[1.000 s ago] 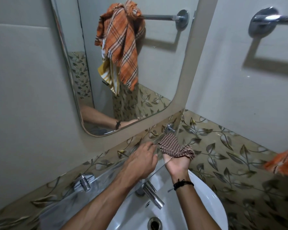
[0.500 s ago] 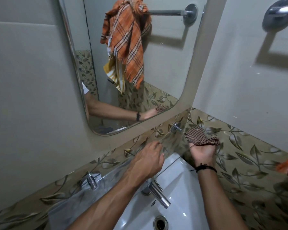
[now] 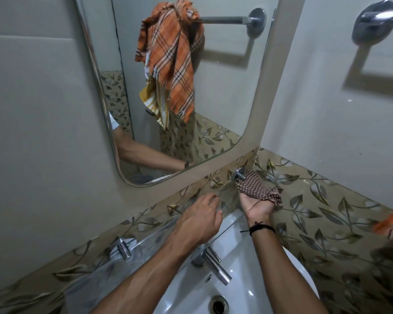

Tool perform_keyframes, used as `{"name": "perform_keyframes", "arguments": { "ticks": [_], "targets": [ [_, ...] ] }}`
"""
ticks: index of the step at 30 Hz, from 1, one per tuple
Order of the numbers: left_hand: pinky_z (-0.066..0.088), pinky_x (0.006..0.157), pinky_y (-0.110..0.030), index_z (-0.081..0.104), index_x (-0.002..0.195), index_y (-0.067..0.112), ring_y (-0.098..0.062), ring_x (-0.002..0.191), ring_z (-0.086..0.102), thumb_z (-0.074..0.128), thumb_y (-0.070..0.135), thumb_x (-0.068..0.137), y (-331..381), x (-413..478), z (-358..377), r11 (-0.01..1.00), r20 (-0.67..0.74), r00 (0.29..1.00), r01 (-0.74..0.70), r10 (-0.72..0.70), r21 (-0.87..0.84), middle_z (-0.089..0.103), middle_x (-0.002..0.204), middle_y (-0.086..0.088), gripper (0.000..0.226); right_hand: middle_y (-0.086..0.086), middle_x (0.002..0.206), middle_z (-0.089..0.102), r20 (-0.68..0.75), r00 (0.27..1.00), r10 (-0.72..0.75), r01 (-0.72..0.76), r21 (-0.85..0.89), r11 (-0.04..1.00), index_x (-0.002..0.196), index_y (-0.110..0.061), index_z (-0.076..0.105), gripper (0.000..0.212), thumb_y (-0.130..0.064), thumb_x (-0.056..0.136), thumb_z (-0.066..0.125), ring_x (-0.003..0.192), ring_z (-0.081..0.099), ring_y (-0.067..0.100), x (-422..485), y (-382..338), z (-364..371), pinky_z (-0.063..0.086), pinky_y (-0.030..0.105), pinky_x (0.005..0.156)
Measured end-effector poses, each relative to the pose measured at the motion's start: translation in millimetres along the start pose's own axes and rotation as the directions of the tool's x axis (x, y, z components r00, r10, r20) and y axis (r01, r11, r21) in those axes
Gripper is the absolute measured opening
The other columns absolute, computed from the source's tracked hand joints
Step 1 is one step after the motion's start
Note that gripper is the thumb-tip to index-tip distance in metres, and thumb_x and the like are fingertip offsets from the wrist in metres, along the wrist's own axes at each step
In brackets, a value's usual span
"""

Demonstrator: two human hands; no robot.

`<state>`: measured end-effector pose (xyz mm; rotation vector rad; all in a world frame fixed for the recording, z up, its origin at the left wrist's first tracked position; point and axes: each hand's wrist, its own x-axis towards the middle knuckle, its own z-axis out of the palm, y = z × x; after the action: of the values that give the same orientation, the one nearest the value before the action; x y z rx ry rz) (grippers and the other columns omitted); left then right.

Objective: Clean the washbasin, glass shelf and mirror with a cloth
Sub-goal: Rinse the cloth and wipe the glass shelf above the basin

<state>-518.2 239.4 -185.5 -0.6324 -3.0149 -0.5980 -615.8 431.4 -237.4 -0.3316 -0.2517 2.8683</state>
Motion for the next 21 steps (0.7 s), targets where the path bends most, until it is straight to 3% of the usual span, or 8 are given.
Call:
{"name": "perform_keyframes", "arguments": {
  "ticks": [4,9,12,16,18,21],
  "targets": [
    [0.026,0.119,-0.034,0.035,0.154,0.014,-0.017,0.142,0.033,0.033,0.037,0.107,1,1,-1,1.0,0.004,1.0,-0.001,0.001,0.009,0.033,0.159,-0.005,0.051,0.027,0.126,0.06,-0.029,0.999,0.043,-0.042,0.003,0.999,0.137,0.005,0.046,0.066,-0.05,0.103,0.036,0.115,0.059,0.038,-33,10,-4,0.047,0.051,0.094],
    [0.023,0.121,-0.034,0.033,0.155,0.015,-0.018,0.145,0.031,0.033,0.035,0.108,3,1,-3,1.0,0.009,1.0,0.002,-0.002,0.028,0.031,0.161,-0.005,0.051,0.027,0.133,0.059,-0.051,0.988,0.145,-0.148,-0.066,0.987,0.136,0.005,0.049,0.059,-0.044,0.103,0.041,0.121,0.058,0.038,-67,27,-9,0.056,0.049,0.094],
    [0.02,0.122,-0.033,0.034,0.154,0.014,-0.018,0.146,0.03,0.033,0.033,0.108,4,0,-3,1.0,0.0,1.0,0.003,-0.003,0.024,0.032,0.161,-0.006,0.05,0.025,0.137,0.058,-0.064,0.978,0.2,-0.206,-0.102,0.973,0.138,0.003,0.05,0.058,-0.043,0.103,0.041,0.129,0.053,0.036,-84,29,-19,0.041,0.047,0.112],
    [0.019,0.123,-0.035,0.031,0.156,0.014,-0.019,0.149,0.027,0.032,0.034,0.108,4,-1,-4,1.0,0.019,1.0,0.013,-0.014,0.021,0.028,0.163,-0.006,0.052,0.023,0.136,0.059,-0.113,0.978,0.173,-0.193,-0.199,0.961,0.136,0.0,0.052,0.056,-0.044,0.104,0.039,0.13,0.053,0.035,-90,14,-28,0.033,0.046,0.117],
    [0.019,0.123,-0.036,0.03,0.157,0.015,-0.019,0.149,0.026,0.031,0.035,0.109,4,-2,-4,1.0,0.022,1.0,0.018,-0.018,0.02,0.027,0.164,-0.006,0.053,0.022,0.134,0.06,-0.135,0.985,0.111,-0.147,-0.287,0.947,0.135,0.0,0.053,0.053,-0.042,0.105,0.04,0.126,0.056,0.033,-86,7,-22,0.044,0.043,0.109],
    [0.022,0.121,-0.035,0.031,0.156,0.014,-0.019,0.147,0.029,0.032,0.035,0.108,3,-1,-3,1.0,0.014,1.0,0.013,-0.013,0.017,0.028,0.163,-0.006,0.052,0.017,0.115,0.067,-0.163,0.987,-0.014,-0.073,-0.517,0.853,0.123,-0.002,0.059,0.033,-0.025,0.105,0.046,0.101,0.067,0.025,-80,10,1,0.06,0.032,0.076]
  ]
}}
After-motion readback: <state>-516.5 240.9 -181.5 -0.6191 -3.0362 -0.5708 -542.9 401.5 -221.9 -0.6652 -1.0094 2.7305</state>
